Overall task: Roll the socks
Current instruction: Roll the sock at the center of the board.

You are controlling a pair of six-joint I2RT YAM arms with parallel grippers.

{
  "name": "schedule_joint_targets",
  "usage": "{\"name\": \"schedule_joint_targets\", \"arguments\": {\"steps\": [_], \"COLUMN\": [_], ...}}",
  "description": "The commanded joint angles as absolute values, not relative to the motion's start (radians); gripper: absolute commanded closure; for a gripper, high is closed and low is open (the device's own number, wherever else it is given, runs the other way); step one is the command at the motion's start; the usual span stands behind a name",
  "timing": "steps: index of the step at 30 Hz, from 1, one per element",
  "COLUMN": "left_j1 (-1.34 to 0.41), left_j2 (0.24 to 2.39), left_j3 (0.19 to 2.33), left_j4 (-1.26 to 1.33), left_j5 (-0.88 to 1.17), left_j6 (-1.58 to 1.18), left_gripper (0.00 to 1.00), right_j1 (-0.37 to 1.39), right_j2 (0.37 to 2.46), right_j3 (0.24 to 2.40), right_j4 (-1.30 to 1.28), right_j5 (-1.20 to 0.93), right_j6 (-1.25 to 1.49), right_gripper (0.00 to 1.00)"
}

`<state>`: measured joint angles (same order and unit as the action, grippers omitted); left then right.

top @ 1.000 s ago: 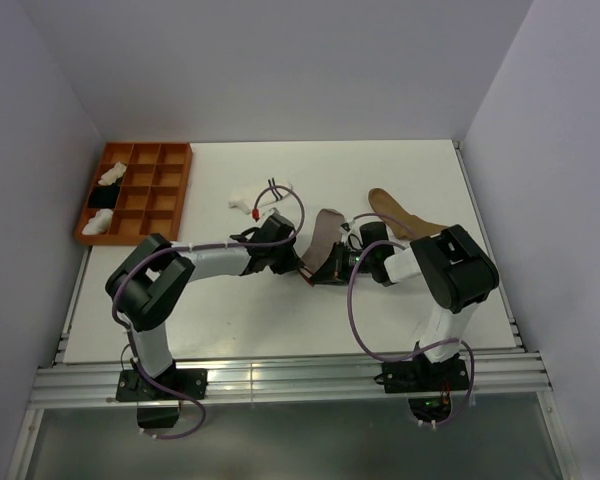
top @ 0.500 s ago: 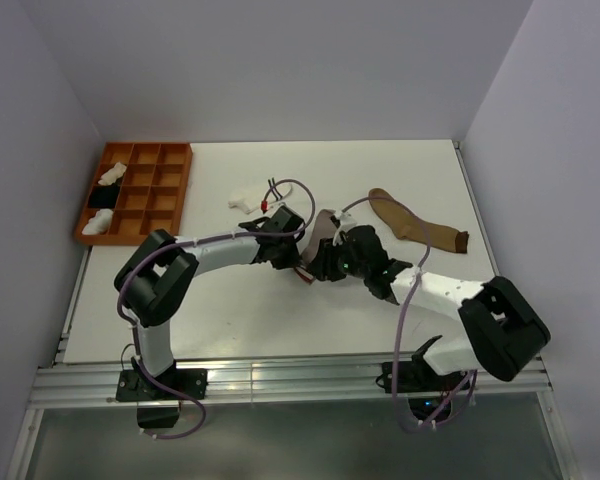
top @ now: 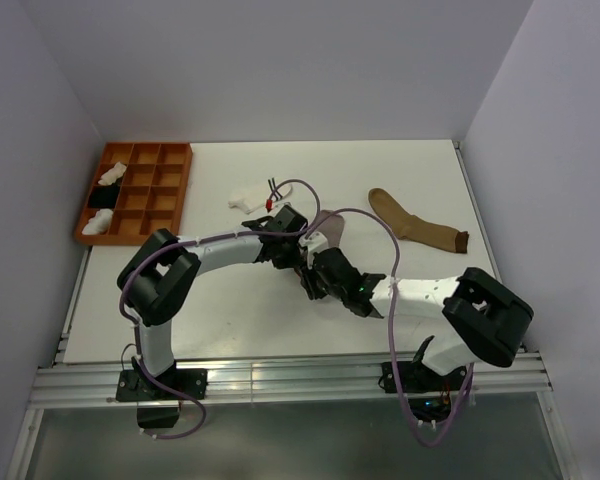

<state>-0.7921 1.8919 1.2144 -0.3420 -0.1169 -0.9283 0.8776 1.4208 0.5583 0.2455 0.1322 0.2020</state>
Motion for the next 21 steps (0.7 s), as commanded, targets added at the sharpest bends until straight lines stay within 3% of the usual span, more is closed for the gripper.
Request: {"name": "schedule_joint_targets", "arguments": {"steps": [1, 15, 18, 21], "left_j1": [-0.802, -0.802, -0.802, -0.802], "left_j2": [1.913, 1.922, 1.916, 1.910], "left_j3": [1.239, 1.235, 1.229, 1.226], "left_j4": [-0.377, -0.373, -0.367, -0.365], "left_j5": [-0.118, -0.104, -0.104, -0.110], "left_j6": [-0.899, -0.894, -0.894, -0.897], "left_gripper": [1.00, 1.00, 1.00, 0.97], "right_j1": [0.911, 0.939, 0.939, 0.939], "right_j2": [1.460, 1.575, 1.589, 1.609], "right_j3": [0.621, 0.669, 0.666, 0.675], "right_j4": [0.272, 0.213, 0.190, 0.154], "right_j5": [0.218, 0.293, 0.307, 0.324], "right_j6": [0.134, 0.146, 0.176, 0.198], "right_gripper": [0.56, 0.57, 0.61, 0.77]}}
